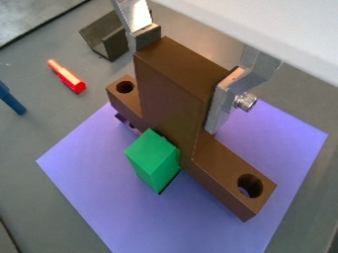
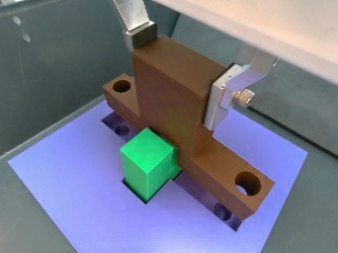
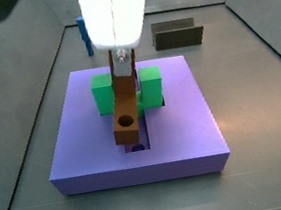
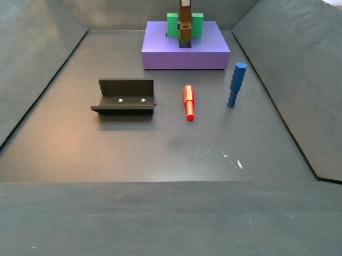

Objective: Pick up the brown object. Move up. Place the brown object on the fixture. Regrasp the brown object. Move to above the board. Insert the brown object.
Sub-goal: Insert the brown object.

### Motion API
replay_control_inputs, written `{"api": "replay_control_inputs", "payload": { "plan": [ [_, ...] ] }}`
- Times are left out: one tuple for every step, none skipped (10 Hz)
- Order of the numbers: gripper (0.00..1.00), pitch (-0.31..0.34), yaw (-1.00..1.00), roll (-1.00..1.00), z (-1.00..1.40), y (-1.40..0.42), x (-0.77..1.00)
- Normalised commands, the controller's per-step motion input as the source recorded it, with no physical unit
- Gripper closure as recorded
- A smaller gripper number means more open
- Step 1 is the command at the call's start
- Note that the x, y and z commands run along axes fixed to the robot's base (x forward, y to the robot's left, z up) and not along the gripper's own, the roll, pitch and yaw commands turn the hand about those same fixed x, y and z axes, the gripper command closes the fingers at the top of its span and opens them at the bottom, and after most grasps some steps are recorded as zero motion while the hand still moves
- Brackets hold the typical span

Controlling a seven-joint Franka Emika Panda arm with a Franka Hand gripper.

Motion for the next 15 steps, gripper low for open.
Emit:
{"api": "replay_control_inputs", "payload": {
  "plan": [
    [1.00, 0.019, -0.08, 0.00, -0.29, 0.00, 0.05],
    [1.00, 0.016, -0.07, 0.00, -0.33, 0.00, 0.08],
    [1.00, 0.014, -0.06, 0.00, -0.33, 0.00, 0.09],
    [1.00, 0.000, -0.02, 0.00, -0.31, 0.01, 0.03],
    [1.00, 0.000, 0.00, 0.00, -0.21, 0.00, 0.07],
    [1.00, 0.000, 0.17, 0.05, -0.12, 0.00, 0.14],
    [1.00, 0.000, 0.28, 0.08, -0.10, 0.00, 0.12],
    [1.00, 0.000, 0.29, 0.07, -0.07, 0.00, 0.17],
    [1.00, 0.000, 0.26, 0.05, -0.10, 0.00, 0.18],
    [1.00, 0.000, 0.21, 0.01, -0.15, 0.00, 0.16],
    [1.00, 0.000, 0.27, 0.02, -0.19, 0.00, 0.03],
    [1.00, 0.000, 0.09, 0.00, -0.26, 0.00, 0.00],
    [1.00, -0.019, 0.01, -0.02, -0.40, 0.00, -0.02],
    [1.00, -0.087, 0.00, 0.00, -0.61, 0.01, -0.20],
    [1.00, -0.081, 0.00, 0.00, -0.53, 0.02, -0.23]
  ]
}}
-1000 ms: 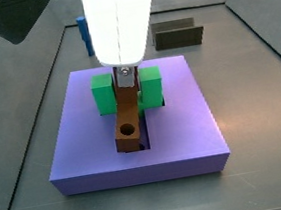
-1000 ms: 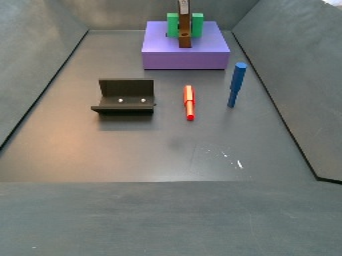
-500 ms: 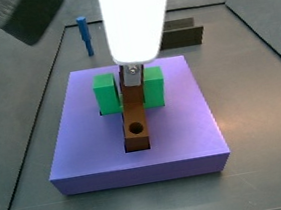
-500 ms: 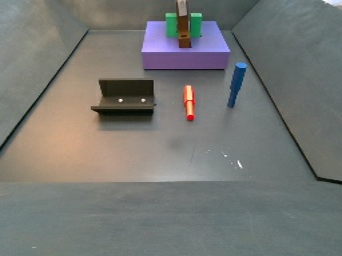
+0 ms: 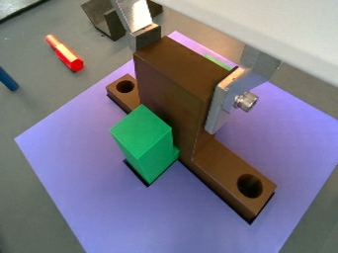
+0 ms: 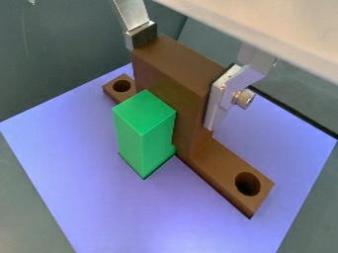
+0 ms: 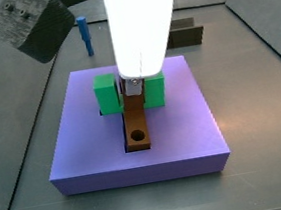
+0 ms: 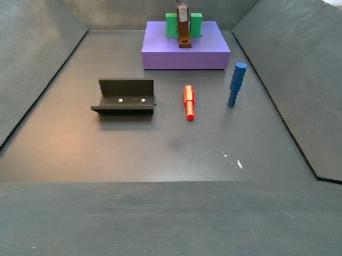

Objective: Pick up the brown object. Move up. Place the brown object on the fixture. Regrasp the brown object. Move to above the board. Insert the brown object.
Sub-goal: Insert the brown object.

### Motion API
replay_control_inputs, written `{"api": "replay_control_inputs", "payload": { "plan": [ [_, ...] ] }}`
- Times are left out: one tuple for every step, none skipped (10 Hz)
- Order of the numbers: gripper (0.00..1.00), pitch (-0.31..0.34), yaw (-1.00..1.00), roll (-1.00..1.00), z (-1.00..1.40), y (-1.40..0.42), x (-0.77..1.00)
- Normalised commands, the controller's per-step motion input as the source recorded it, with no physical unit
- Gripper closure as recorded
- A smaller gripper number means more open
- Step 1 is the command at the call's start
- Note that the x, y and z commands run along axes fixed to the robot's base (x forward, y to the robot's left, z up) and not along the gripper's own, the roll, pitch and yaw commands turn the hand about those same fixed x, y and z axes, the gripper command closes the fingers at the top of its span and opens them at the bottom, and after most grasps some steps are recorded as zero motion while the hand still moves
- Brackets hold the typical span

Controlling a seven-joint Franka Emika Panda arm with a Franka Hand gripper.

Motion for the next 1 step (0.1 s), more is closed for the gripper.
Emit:
{"api": "replay_control_inputs", "payload": {
  "plan": [
    [1.00, 0.000, 0.00, 0.00, 0.00, 0.00, 0.00]
  ]
}}
